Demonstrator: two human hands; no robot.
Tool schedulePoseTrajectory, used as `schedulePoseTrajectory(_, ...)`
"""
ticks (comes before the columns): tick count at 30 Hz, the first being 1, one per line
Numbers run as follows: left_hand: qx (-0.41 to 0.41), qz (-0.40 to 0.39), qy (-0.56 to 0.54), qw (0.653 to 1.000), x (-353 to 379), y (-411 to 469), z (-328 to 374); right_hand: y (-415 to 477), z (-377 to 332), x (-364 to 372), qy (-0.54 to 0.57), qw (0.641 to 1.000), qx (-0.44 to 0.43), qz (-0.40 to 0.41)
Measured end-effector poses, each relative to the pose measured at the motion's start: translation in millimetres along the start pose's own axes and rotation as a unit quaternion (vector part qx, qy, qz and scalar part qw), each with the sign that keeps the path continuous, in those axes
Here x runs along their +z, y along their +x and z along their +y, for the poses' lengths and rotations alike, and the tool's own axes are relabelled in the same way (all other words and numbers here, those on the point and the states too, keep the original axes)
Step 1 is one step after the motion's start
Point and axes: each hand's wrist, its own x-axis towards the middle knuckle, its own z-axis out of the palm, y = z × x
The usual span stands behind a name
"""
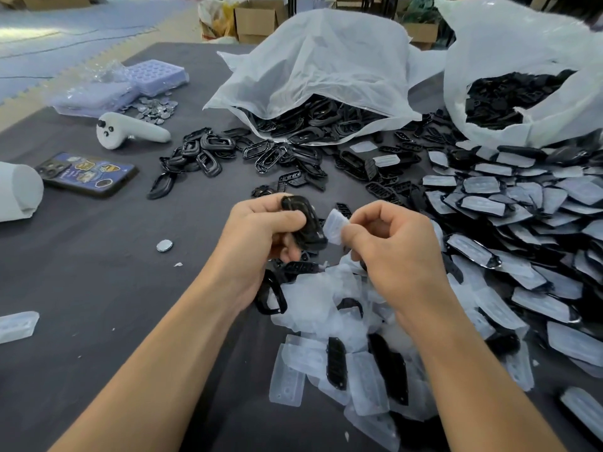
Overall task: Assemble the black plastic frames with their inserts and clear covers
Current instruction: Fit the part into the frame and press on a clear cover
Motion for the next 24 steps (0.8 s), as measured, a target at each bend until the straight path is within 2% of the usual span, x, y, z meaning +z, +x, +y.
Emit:
schedulePoseTrajectory(3,-0.004,-0.035,0.019,0.999,7.0,-3.0,-3.4,0.0,1.2,-0.2,0.03,0.999,-0.004,0.011)
schedulePoseTrajectory(9,0.013,-0.029,0.03,0.999,10.8,-3.4,-4.9,1.9,3.3,-0.9,0.063,0.998,0.022,-0.005)
schedulePoseTrajectory(15,0.045,-0.039,0.062,0.996,10.1,-3.7,-5.4,2.5,-1.0,1.9,0.166,0.985,0.025,-0.027)
schedulePoseTrajectory(18,0.044,-0.04,0.064,0.996,10.0,-3.1,-5.6,2.7,-2.2,1.3,0.184,0.982,0.028,-0.025)
schedulePoseTrajectory(24,0.024,-0.061,0.009,0.998,5.7,-2.7,-4.4,3.9,-3.8,-4.3,0.285,0.95,0.072,-0.104)
